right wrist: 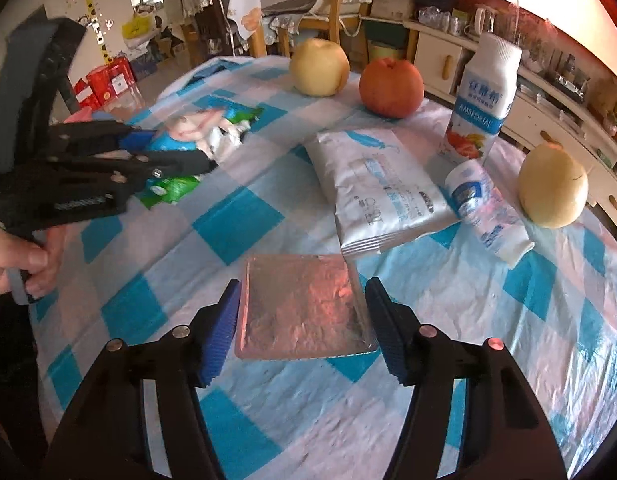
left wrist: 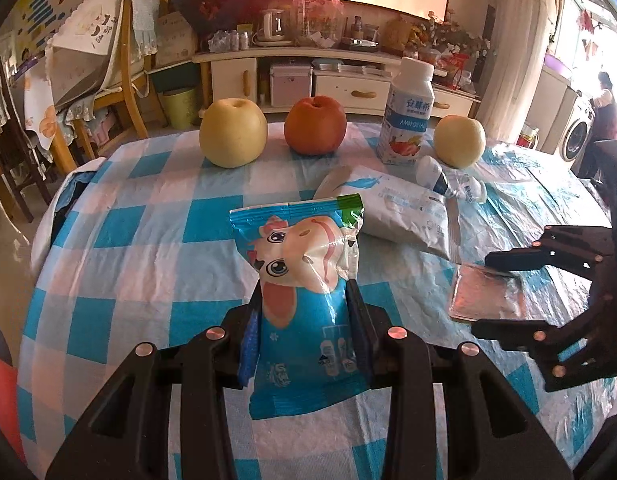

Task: Collect trash
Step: 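Hold the blue packet with the left tool while the right tool grasps the foil tray, then carry the blue packet and foil tray over the pink bucket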

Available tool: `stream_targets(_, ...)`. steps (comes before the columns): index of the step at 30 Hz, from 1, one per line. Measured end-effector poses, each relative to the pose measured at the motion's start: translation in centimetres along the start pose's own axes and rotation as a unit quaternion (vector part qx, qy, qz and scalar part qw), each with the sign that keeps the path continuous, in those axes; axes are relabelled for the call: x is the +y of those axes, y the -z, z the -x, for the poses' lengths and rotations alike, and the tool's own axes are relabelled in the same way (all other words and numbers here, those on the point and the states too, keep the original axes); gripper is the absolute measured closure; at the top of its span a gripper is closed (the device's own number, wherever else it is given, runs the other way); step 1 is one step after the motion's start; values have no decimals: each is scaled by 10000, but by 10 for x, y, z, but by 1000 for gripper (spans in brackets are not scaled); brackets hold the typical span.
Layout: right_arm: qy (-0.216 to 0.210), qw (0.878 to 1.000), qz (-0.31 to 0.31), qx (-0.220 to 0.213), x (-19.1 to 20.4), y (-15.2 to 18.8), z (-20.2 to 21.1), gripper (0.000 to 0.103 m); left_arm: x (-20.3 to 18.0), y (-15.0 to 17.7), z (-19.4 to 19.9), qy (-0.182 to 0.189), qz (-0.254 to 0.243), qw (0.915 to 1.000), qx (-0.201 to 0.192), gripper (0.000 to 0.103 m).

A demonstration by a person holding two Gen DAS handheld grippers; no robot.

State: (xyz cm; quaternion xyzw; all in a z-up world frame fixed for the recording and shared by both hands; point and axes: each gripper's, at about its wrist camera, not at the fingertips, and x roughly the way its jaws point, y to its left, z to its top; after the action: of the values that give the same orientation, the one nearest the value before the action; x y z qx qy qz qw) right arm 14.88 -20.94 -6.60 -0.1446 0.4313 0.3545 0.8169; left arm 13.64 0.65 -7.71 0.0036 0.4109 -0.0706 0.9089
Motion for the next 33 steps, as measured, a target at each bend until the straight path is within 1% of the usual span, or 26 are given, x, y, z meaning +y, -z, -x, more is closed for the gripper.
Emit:
stream_targets(5,10,9998,-17,-214,6,-7,15,40,-3,-1,9,-4,-52,10000,-80,64)
stream_targets(9,7,9996,15,-274,13,-11,22,40,-2,-1,18,-21,-68,9999,-156,64)
stream_targets(15,27,9988,78,-474,28,-22,39,40,4,-3,38,-94,-86,9993,-340,64)
stream_targets(18,61,9982,125,-580,36,-28,47,40,10,-3,47,-50,5,9993,-379,64)
stream_targets(24,52,9959,145,-896,57,-41,63,40,23,-5,74,-87,112,9980,-612,64)
stream_targets(28,97,9930,339,-1130,79,-55,72,40,38,-6,102,-258,210,9957,-860,64)
stream_targets(30,63,9905,402,-1315,92,-64,78,40,48,-7,116,-421,244,9938,-998,64)
stream_targets(33,-8,9874,413,-1529,106,-73,85,40,67,-5,136,-556,399,9914,-1116,64)
